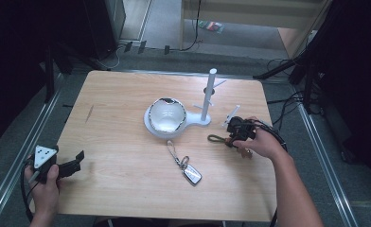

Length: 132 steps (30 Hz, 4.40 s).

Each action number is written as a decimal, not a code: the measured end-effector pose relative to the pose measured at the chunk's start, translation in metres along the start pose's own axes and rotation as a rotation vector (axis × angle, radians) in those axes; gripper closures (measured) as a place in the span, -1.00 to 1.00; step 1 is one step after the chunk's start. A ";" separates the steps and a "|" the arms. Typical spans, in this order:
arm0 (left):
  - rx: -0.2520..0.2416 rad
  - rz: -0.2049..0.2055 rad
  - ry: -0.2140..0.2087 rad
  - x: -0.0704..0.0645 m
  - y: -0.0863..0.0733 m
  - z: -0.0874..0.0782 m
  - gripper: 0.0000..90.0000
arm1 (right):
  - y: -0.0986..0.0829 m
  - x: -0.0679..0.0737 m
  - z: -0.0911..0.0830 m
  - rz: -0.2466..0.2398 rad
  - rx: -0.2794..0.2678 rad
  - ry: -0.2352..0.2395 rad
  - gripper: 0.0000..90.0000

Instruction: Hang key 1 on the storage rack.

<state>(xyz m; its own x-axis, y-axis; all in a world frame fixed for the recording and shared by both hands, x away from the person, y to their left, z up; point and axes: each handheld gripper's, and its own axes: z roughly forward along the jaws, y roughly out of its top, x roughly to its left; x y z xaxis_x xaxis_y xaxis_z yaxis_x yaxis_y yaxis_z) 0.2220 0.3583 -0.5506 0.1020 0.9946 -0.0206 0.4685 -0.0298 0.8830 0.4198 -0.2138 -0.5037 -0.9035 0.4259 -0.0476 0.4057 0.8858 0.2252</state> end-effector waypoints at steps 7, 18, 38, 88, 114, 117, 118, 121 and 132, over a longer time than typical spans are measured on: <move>-0.001 -0.001 -0.004 0.000 0.000 0.000 -0.87 | 0.004 -0.006 0.002 -0.001 0.057 0.017 0.30; 0.001 0.001 -0.005 0.000 0.000 0.000 -0.86 | 0.011 -0.005 0.002 0.019 0.100 0.016 0.51; 0.003 0.004 -0.002 0.000 0.000 0.000 -0.86 | -0.004 -0.010 -0.036 0.162 -0.064 -0.067 0.54; 0.003 0.005 -0.002 -0.001 0.000 0.000 -0.86 | -0.041 -0.022 -0.095 0.403 -0.613 -0.157 0.54; 0.003 0.003 -0.003 0.000 0.000 0.000 -0.86 | -0.025 -0.019 -0.117 0.401 -0.749 -0.131 0.54; 0.002 0.003 -0.003 0.000 0.000 0.000 -0.86 | -0.023 -0.018 -0.118 0.399 -0.751 -0.133 0.53; 0.002 0.003 -0.003 0.000 0.000 0.000 -0.86 | -0.023 -0.018 -0.118 0.399 -0.753 -0.132 0.53; 0.002 0.003 -0.004 0.000 0.000 0.000 -0.86 | -0.021 -0.018 -0.119 0.393 -0.756 -0.131 0.53; 0.004 0.005 -0.004 0.000 0.000 0.000 -0.86 | -0.015 -0.015 -0.118 0.378 -0.752 -0.124 0.53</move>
<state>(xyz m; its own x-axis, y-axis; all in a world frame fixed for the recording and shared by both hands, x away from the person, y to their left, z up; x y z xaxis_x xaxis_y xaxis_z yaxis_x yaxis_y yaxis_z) 0.2224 0.3580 -0.5506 0.1079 0.9940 -0.0176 0.4716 -0.0356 0.8811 0.4113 -0.2554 -0.3916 -0.6861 0.7247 0.0642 0.4379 0.3409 0.8319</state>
